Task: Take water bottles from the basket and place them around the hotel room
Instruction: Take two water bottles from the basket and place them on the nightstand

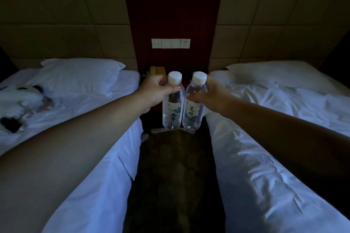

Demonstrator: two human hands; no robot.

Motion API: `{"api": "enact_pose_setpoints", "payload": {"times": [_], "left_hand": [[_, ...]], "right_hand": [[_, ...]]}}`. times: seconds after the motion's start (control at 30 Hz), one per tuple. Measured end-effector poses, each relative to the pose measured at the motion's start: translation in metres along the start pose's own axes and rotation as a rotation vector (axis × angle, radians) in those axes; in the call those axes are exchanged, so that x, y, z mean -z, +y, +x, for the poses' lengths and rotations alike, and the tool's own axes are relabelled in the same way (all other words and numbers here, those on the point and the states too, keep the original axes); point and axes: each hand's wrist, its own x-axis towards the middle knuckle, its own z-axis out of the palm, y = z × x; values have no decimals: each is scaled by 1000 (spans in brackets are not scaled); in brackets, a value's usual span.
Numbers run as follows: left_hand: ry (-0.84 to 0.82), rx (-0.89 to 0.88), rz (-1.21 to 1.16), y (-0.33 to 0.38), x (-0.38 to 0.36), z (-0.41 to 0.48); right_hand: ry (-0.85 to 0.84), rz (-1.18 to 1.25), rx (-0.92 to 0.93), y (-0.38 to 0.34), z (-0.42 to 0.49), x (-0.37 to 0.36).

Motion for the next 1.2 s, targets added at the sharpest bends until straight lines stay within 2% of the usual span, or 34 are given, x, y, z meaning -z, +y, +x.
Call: {"api": "enact_pose_setpoints", "payload": {"times": [0.13,0.33,0.63,0.83,1.2], "left_hand": [[55,-35,-67,-12,24,49],[52,-40,-95,-28,50,97],[95,18,-129,-62,64,181],[142,50,-98,-71,63,269],[123,72,53,-76,55,430]], "right_hand": [[20,19,30,-6,54,-10],[28,-1,50,-6,116,-20],[-58,33,60,21,210,-16],[-64,25,54,44,294,11],[-92,-10,65,73,436,78]]}}
